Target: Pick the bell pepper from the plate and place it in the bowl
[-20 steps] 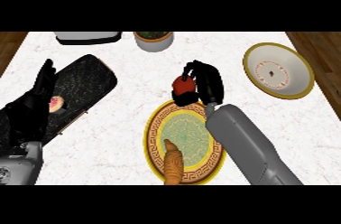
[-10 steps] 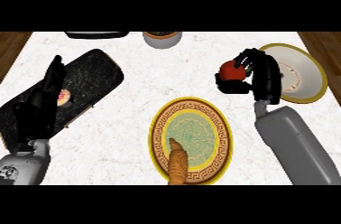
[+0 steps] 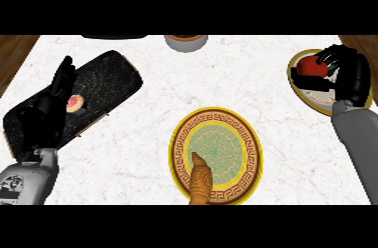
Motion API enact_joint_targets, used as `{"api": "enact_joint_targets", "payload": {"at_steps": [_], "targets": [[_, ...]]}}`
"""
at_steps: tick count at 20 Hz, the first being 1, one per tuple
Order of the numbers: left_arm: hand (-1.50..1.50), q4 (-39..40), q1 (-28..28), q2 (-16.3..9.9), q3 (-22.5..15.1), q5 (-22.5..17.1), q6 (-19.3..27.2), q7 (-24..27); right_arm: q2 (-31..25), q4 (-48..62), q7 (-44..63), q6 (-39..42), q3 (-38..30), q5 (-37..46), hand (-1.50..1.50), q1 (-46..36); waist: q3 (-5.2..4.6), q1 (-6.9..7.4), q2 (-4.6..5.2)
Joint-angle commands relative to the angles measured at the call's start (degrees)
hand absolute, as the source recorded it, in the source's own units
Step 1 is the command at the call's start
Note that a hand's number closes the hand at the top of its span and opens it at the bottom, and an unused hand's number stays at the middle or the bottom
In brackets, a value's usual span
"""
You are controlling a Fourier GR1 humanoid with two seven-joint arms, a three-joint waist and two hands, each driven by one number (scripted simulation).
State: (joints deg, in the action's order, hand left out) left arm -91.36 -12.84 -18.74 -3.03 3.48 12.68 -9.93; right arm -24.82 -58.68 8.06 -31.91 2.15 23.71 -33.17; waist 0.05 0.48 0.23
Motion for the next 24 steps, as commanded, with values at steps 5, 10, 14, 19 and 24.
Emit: {"api": "enact_joint_targets", "payload": {"at_steps": [5, 10, 14, 19, 24], "targets": [[0.00, 0.6, -0.3, 1.1, -0.2, 0.8, -0.7, 1.1, -7.2, 22.8, -13.4, -4.5, -6.9, 2.8, 1.50, -5.6, 0.08, 1.38, 0.54], [0.00, 2.0, -2.7, 2.0, -0.9, 1.9, -0.5, 0.7, -5.1, 36.6, -17.7, -11.7, -8.6, 5.3, 1.50, -9.6, 0.16, 2.27, 1.00], [0.00, 1.5, -4.4, 2.1, -0.6, 0.9, -1.2, -0.4, -7.8, 40.3, -21.0, -5.1, -13.6, -0.4, 1.50, -11.4, 0.35, 3.14, 1.67], [0.00, 1.0, -4.2, 1.0, 0.2, 0.1, -2.6, 0.2, -9.9, 42.7, -27.1, 5.8, -17.4, -5.1, -1.50, -11.8, 0.47, 3.71, 1.79], [0.00, 1.2, -2.2, 2.6, -1.2, 0.8, -2.1, 1.8, -9.0, 43.7, -33.8, 8.9, -21.2, -8.8, -1.50, -13.3, 0.43, 3.94, 1.77]]}}
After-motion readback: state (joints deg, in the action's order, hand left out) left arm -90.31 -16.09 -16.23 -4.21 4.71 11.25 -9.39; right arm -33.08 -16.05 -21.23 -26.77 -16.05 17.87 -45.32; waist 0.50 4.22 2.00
